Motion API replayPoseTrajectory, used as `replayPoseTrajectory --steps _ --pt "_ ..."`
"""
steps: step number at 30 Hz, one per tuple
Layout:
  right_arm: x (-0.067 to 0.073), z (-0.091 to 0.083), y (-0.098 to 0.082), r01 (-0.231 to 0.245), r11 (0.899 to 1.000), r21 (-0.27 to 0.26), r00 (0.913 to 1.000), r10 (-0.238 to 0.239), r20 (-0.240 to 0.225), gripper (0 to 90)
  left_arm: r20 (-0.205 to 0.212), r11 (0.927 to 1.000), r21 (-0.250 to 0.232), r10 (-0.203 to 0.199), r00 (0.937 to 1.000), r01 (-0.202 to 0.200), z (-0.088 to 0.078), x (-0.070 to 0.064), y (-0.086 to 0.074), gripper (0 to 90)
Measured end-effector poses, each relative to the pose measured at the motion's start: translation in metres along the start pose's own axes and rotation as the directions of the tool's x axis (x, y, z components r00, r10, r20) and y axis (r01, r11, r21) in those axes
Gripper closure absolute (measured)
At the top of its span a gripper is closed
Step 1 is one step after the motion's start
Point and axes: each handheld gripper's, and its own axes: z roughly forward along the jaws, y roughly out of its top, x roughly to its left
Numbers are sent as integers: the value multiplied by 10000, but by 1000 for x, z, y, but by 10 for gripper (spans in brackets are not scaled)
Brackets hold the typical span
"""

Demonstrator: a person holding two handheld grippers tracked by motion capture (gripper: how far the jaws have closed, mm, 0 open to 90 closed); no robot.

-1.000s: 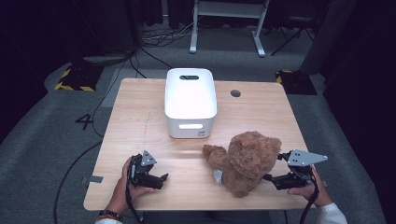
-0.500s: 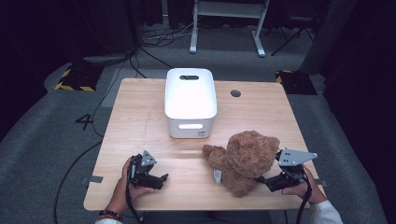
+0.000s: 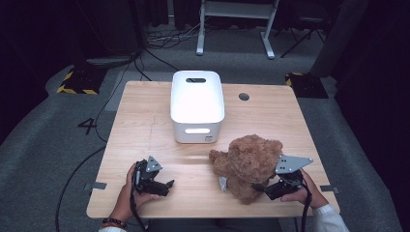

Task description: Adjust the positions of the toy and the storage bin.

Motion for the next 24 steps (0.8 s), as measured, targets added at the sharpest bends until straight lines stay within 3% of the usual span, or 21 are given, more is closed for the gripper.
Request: replayPoseTrajectory --steps 5,9,14,24 --pt "2 3 -2 181 9998 -22 9998 -181 26 268 8 10000 -4 1 10000 -1 0 0 0 18" --pt "3 6 -4 366 9991 -190 9992 -363 141 394 -10 10000 -1 -10 10000 10 0 0 0 18" --pt "1 7 -6 329 9987 -394 9993 -320 216 505 -6 10000 1 -13 10000 13 0 0 0 17" --pt "3 0 -12 312 9968 -740 9980 -270 570 595 -105 9999 53 -112 9999 113 1 -1 1 6"
